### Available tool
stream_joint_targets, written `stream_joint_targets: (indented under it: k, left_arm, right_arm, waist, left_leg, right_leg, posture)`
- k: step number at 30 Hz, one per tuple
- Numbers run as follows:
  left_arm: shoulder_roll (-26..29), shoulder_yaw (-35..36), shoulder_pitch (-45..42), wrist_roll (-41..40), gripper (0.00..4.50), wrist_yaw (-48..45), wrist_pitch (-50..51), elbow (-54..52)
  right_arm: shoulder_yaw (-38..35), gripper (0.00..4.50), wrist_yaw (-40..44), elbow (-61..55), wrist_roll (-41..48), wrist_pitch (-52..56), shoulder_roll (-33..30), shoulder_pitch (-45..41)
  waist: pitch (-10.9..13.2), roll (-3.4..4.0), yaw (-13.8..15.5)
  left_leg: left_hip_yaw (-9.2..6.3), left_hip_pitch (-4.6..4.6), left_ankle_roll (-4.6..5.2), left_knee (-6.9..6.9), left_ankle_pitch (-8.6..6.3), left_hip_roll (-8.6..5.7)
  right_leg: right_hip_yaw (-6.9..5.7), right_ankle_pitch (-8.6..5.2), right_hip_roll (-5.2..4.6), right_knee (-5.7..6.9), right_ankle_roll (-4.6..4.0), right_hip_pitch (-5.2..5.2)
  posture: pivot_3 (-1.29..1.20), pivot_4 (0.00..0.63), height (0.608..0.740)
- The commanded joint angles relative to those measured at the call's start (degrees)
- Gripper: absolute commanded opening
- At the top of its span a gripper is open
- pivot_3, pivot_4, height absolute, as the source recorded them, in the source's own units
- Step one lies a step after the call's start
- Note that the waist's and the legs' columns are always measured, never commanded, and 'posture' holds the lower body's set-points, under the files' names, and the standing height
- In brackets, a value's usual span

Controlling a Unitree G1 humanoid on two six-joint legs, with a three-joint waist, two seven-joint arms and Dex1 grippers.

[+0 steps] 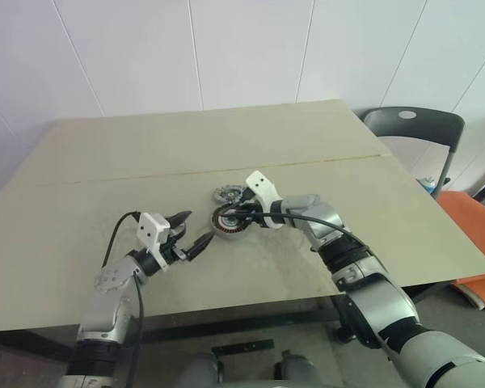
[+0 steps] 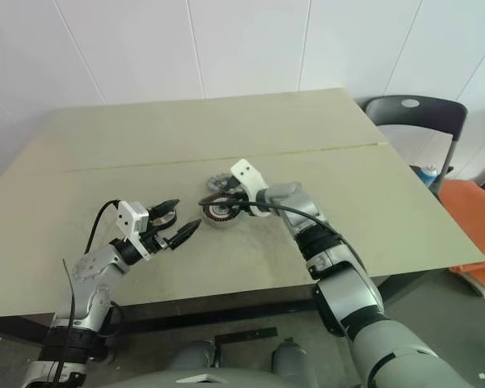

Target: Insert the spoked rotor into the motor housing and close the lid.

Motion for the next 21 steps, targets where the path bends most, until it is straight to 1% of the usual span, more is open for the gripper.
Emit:
stream_joint_targets:
  k: [1,6,8,21]
  left_arm:
    - [0.0,-0.2,-1.1,0.2,4.5,-0.1,-1.0,-0.9]
    - [0.0,-0.6,-1.5,0.4,4.5,0.0,-0.6,-0.7]
    - [-0.1,-0.8,-1.6,0.4,4.5,0.1,-0.5,-0.8]
    - [0.2,-1.1,-1.4,0.0,4.5,0.2,-0.3,-1.3]
  right_arm:
    - [-1.3,0.67,1.5,-2.5,2.0,2.0,0.5,-0.3]
    - [-1.4,0.67,5.0,-7.1,4.4,2.2,0.4,0.9]
    - [-0.7,0.67,5.7,-8.6,4.1,1.5,0.0,1.6]
    - [0.7,0.67,3.2,-6.6,1.2,-1.7,0.3,1.7]
  waist:
    - [0.0,0.0,0.0]
    - [0.0,0.01,-0.1]
    - [0.0,0.01,-0.1]
    - [0.0,0.01,-0.1]
  left_leg:
    - [0.0,-0.01,0.0,-0.02,0.0,0.0]
    - [0.0,-0.07,0.0,-0.05,0.0,0.0]
    - [0.0,-0.11,0.0,-0.04,0.0,0.0]
    - [0.01,-0.14,0.0,-0.04,0.0,0.01]
  right_leg:
    - [0.0,0.0,0.0,0.0,0.01,-0.01]
    - [0.0,0.01,0.0,0.0,0.01,-0.07]
    - [0.0,0.01,0.0,0.0,0.02,-0.1]
    - [0.0,0.01,0.0,0.0,0.02,-0.15]
  posture:
    - [0.0,0.0,0.74]
    - [0.0,0.0,0.74]
    - [0.0,0.0,0.74]
    - [0.0,0.0,0.74]
